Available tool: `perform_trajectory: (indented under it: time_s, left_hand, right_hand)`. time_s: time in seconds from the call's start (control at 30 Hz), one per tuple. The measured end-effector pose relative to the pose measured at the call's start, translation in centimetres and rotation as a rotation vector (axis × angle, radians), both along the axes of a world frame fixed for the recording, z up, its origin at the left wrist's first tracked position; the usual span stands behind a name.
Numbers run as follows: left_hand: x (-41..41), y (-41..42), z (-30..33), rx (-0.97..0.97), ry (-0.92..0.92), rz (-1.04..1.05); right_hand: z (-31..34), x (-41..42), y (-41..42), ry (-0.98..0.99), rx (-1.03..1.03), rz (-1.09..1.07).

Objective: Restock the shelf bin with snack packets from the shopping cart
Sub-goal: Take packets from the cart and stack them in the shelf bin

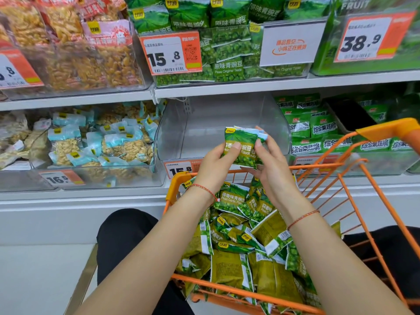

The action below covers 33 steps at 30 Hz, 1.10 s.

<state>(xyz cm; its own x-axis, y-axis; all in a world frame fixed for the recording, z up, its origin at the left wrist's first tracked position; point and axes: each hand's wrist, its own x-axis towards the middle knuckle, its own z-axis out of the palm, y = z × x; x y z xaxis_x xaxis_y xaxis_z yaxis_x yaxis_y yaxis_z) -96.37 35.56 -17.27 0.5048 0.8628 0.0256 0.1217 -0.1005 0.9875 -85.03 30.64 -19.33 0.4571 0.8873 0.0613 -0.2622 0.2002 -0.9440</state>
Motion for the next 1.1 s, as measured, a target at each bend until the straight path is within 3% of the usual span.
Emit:
perform_trajectory:
  time_s: [0.27, 0.47, 0.63, 0.73, 0.8, 0.93, 1.1]
  left_hand:
    - [-0.3, 0.7, 0.0, 0.076, 0.153, -0.001]
    - [-1.3, 5.8, 0.9, -0.007, 0.035, 0.141]
    - [-4.5, 10.7, 0.4, 0.242, 0.353, 0.08]
    - [-6.8, 13.6, -0.7, 0.621, 0.494, 0.234]
    - [-7.8, 15.9, -1.8, 0.709, 0.537, 0.364]
    - [-8.1, 18.0, -3.9, 0.588, 0.455, 0.423]
    - [-8.2, 18.9, -4.5, 0.573, 0.341, 0.4]
  right_hand:
    - [0.7, -1.1, 0.9, -0.235, -0.102, 0.077]
    - [3.7, -1.3, 6.8, -0.504, -0.232, 0.173]
    - [3.3, -0.6, 12.0, -0.427, -0.304, 0.324]
    - [2.2, 1.0, 15.1, -0.401, -0.377, 0.281]
    - [1.3, 1.9, 17.1, -0.414, -0.44, 0.274]
    - [-1.1, 1.8, 20.7, -0.487, -0.515, 0.256]
    - [-3.5, 0.6, 25.6, -0.556, -0.526, 0.271]
